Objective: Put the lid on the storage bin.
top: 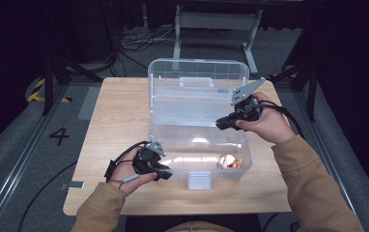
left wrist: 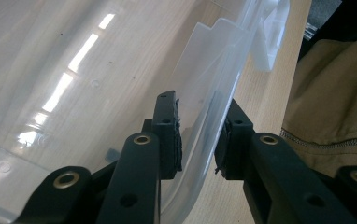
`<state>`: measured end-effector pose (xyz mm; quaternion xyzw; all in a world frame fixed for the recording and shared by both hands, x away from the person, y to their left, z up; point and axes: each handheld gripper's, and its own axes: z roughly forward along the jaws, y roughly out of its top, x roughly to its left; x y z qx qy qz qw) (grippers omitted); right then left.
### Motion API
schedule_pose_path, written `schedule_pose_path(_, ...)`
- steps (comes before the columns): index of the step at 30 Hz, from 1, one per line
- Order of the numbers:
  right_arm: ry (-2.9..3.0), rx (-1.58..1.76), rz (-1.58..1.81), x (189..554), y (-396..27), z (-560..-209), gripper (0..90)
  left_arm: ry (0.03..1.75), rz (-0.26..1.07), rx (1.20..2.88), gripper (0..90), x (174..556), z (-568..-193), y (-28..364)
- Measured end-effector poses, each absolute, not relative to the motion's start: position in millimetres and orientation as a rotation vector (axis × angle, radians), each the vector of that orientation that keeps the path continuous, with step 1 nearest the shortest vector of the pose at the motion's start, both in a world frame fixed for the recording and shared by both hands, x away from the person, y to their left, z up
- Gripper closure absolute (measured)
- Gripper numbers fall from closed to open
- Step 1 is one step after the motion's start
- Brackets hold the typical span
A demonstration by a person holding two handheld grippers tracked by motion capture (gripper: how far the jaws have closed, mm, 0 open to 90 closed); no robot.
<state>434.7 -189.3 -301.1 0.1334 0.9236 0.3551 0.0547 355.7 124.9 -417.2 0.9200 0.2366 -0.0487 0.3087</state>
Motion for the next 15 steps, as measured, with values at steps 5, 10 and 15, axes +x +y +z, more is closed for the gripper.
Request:
schedule_pose_path(5,2.819,0.385,1.073,430.8,-189.5,-302.1,84.5,0.625,-0.13,2.43,73.3,355.7,-417.2,124.9)
schedule_pose_path(10,2.829,0.373,1.074,427.9,-189.5,-303.1,84.8,0.625,-0.129,2.429,73.3,355.8,-417.2,125.0)
schedule_pose_path(15,2.838,0.35,1.072,425.2,-190.0,-304.4,85.0,0.626,-0.132,2.427,73.2,355.9,-417.4,125.0)
